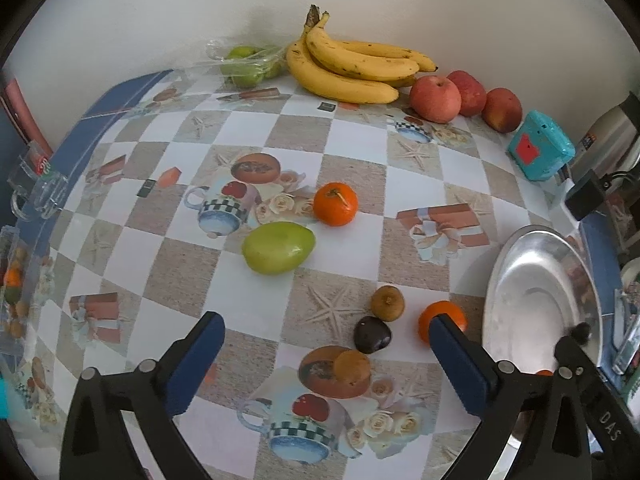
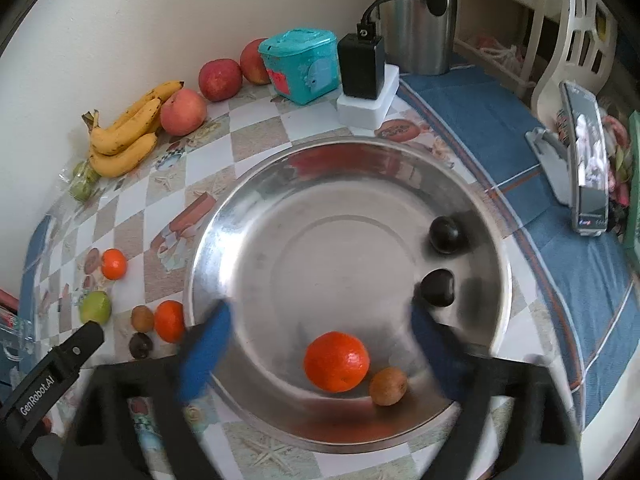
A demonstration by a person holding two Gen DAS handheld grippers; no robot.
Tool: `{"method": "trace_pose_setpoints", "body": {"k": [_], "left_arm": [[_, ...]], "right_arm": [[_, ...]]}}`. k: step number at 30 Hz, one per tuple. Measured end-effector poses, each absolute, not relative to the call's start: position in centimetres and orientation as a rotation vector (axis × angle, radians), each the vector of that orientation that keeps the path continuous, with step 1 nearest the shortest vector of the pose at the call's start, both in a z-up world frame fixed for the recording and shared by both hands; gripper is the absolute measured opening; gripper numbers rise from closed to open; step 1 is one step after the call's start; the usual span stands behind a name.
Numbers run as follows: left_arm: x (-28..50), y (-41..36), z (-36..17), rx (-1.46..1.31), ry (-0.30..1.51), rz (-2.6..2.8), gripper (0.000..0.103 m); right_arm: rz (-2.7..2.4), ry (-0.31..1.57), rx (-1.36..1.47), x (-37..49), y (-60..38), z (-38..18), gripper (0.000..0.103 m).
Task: Organize fruits
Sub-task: 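Move both open tools back from the bowl to the loose fruit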
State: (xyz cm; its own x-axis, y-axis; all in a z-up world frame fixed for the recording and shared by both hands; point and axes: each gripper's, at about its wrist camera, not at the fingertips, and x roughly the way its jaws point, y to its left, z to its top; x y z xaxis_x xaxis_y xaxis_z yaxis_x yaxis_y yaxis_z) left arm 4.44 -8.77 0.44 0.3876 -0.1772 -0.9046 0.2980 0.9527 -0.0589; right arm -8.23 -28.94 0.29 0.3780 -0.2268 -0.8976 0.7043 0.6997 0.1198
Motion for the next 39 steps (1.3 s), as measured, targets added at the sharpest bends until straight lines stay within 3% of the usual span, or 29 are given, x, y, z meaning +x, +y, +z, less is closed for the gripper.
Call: {"method": "trace_pose_setpoints", "body": {"k": [15, 39], "left_arm": [[4.6, -8.6, 0.4, 0.12, 1.147, -0.304, 0.103], [8.7, 0.5, 0.4, -0.105, 1.182, -0.127, 0.103]], "right_arm": [[-0.628, 1.025, 0.498, -7.8, -28.5, 0.4, 0.101], [-0.375, 1.039, 0.404, -2.3, -19.9, 1.4, 0.101]]}}
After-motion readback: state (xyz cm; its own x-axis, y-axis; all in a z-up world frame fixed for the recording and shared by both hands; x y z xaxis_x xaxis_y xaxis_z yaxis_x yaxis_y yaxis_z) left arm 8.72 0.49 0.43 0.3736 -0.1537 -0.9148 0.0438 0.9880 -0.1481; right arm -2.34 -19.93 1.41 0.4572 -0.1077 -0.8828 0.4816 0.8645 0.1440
